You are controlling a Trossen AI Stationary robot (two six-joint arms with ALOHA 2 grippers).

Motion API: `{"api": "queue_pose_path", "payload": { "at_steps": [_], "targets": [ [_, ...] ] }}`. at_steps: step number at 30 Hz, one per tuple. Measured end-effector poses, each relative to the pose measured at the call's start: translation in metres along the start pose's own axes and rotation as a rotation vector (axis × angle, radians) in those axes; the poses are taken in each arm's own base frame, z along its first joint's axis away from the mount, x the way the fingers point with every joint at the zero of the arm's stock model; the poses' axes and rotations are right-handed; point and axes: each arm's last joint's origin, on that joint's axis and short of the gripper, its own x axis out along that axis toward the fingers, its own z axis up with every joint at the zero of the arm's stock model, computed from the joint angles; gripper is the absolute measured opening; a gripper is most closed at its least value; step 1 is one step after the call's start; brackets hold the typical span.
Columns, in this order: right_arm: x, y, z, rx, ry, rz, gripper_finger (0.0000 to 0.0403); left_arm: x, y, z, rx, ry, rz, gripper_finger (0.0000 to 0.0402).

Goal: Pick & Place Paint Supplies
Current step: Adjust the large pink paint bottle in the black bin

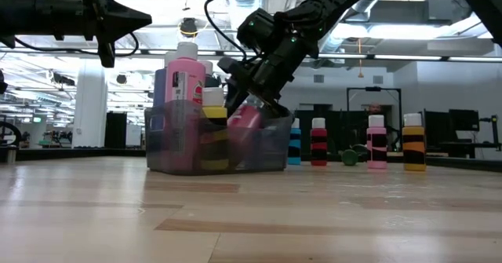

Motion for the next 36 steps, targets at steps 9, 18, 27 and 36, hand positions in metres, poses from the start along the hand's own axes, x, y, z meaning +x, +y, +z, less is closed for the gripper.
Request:
{"api": "queue_pose_path", "payload": {
  "at_steps": [9, 18, 27, 36],
  "targets": [
    [0.000, 0.001, 0.000, -0.035, 0.004, 0.021, 0.0214, 0.000, 0.000, 0.000, -0.001, -0.003, -0.001, 0.0003],
    [-0.001, -0.004, 0.005, -0.066, 0.012, 0.047, 0.0237, 0.000, 0.000, 0.000, -0.001, -0.003, -0.001, 0.0003],
    [-0.003, -0.014, 0.014, -0.053, 0.034, 0.104, 0.0292, 0.000, 0.000, 0.000, -0.001, -0.003, -0.001, 0.0003],
    [-0.005, -0.018, 0.018, -0.039, 0.042, 0.116, 0.0303, 0.000, 0.000, 0.000, -0.001, -0.004, -0.001, 0.0003]
  ]
}}
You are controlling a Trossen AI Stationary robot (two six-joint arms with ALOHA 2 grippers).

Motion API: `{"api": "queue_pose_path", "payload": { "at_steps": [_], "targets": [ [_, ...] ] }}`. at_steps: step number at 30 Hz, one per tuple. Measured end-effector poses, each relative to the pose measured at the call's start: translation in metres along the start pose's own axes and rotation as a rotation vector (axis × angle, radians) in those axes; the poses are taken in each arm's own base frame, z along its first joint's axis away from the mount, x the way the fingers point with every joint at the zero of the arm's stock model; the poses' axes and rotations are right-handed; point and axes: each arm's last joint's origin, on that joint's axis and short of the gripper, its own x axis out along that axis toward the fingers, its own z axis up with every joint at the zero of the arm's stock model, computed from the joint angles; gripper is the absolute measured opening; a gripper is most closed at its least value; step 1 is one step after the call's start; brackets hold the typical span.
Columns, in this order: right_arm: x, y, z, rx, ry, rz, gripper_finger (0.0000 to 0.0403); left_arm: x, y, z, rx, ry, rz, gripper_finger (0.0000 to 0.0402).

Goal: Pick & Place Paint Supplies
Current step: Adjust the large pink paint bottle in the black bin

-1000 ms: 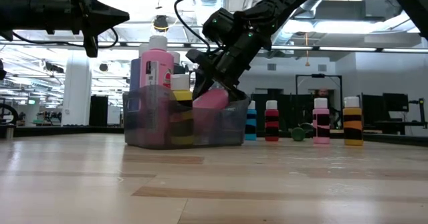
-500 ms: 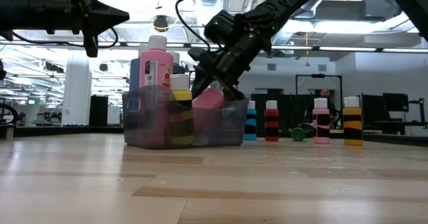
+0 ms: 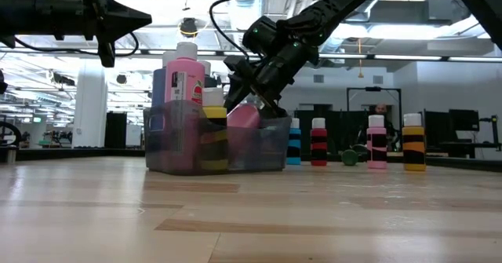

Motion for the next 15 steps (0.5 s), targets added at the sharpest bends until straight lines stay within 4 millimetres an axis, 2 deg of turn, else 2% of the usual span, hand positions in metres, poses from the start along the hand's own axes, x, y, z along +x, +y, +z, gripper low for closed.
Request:
{"api": "queue_pose_path", "payload": {
  "at_steps": [4, 10, 15],
  "targets": [
    [-0.008, 0.002, 0.003, -0.001, -0.016, 0.007, 0.0303, 0.000, 0.000, 0.000, 0.000, 0.000, 0.000, 0.0003],
    [-0.031, 0.004, 0.006, 0.007, -0.017, -0.019, 0.0303, 0.000, 0.000, 0.000, 0.000, 0.000, 0.000, 0.0003],
    [-0.031, 0.006, 0.001, 0.004, 0.000, -0.056, 0.0303, 0.000, 0.000, 0.000, 0.000, -0.001, -0.001, 0.0003]
  ]
}}
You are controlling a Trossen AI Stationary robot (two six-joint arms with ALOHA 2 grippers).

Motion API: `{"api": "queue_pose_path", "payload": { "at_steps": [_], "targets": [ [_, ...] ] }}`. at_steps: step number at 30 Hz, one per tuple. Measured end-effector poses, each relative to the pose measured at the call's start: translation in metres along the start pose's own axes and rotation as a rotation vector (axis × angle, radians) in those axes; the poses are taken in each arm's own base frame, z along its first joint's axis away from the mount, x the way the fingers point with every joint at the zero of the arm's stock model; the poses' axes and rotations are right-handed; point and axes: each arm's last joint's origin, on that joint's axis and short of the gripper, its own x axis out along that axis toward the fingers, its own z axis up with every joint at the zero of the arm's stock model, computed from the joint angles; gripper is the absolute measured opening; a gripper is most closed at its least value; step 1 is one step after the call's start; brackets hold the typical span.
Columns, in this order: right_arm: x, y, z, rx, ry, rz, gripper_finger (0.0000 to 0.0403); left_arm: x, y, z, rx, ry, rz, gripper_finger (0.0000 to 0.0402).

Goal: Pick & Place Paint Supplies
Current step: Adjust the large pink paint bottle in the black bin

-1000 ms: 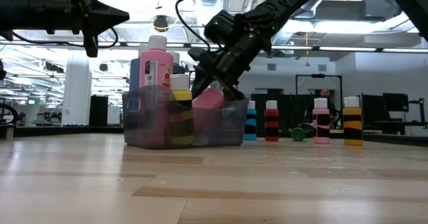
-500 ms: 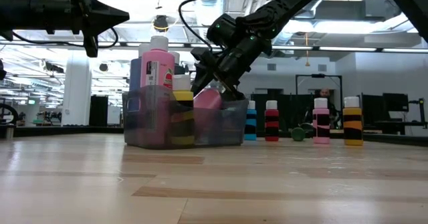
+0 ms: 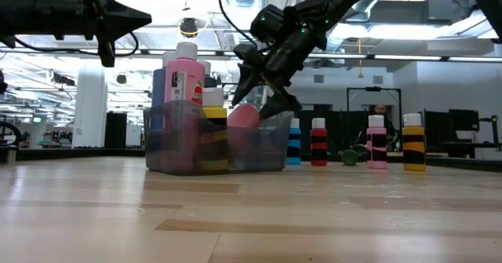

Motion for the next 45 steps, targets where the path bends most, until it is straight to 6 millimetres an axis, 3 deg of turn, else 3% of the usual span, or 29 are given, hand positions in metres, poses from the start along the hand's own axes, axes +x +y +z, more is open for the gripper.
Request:
{"api": "queue_pose_path", "payload": {
  "at_steps": [6, 13, 34, 45],
  "targets": [
    [0.003, 0.008, -0.006, -0.012, 0.004, -0.015, 0.0303, 0.000, 0.000, 0.000, 0.000, 0.000, 0.001, 0.0003],
    [-0.006, 0.002, -0.006, -0.001, 0.037, -0.046, 0.0303, 0.000, 0.000, 0.000, 0.000, -0.001, 0.000, 0.0003],
    [0.003, 0.013, -0.005, -0.026, -0.006, 0.039, 0.0282, 0.000, -0.001, 0.001, -0.004, -0.013, -0.006, 0.0003],
    [0.005, 0.008, -0.004, -0.011, 0.005, 0.031, 0.0267, 0.000, -0.001, 0.001, -0.004, -0.014, -0.006, 0.0003]
  ]
}}
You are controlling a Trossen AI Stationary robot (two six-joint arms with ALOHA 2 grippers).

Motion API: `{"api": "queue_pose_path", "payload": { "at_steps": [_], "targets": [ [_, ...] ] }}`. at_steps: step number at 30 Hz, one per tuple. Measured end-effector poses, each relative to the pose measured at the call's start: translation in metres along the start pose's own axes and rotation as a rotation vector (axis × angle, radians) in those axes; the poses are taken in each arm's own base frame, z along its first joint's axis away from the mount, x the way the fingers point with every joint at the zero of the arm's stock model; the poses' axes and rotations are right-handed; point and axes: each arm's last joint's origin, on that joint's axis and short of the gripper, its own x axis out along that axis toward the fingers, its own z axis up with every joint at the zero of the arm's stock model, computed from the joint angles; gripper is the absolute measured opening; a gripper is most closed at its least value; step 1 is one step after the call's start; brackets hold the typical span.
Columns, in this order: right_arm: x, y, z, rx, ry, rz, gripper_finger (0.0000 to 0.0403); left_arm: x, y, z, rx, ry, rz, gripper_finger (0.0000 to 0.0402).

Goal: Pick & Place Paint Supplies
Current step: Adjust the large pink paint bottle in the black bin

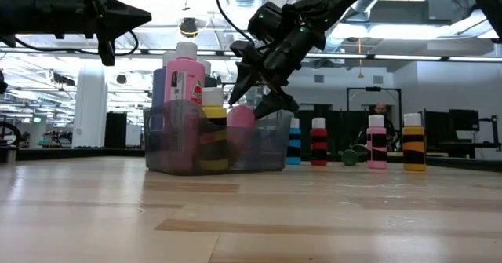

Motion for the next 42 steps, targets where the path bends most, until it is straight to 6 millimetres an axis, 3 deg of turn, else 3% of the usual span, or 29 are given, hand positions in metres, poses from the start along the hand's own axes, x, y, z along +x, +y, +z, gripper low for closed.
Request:
{"api": "queue_pose_path", "payload": {
  "at_steps": [12, 30, 42],
  "targets": [
    [0.000, 0.000, 0.000, -0.025, -0.003, -0.005, 0.0147, 0.000, 0.000, 0.000, 0.000, 0.000, -0.001, 0.0003],
    [-0.007, -0.002, 0.009, -0.096, -0.057, 0.018, 0.0113, 0.000, 0.000, 0.000, 0.000, 0.000, 0.000, 0.0003],
    [-0.009, -0.001, 0.011, -0.133, -0.059, 0.018, 0.0058, 0.000, 0.000, 0.000, 0.000, -0.001, -0.001, 0.0003]
  ]
}}
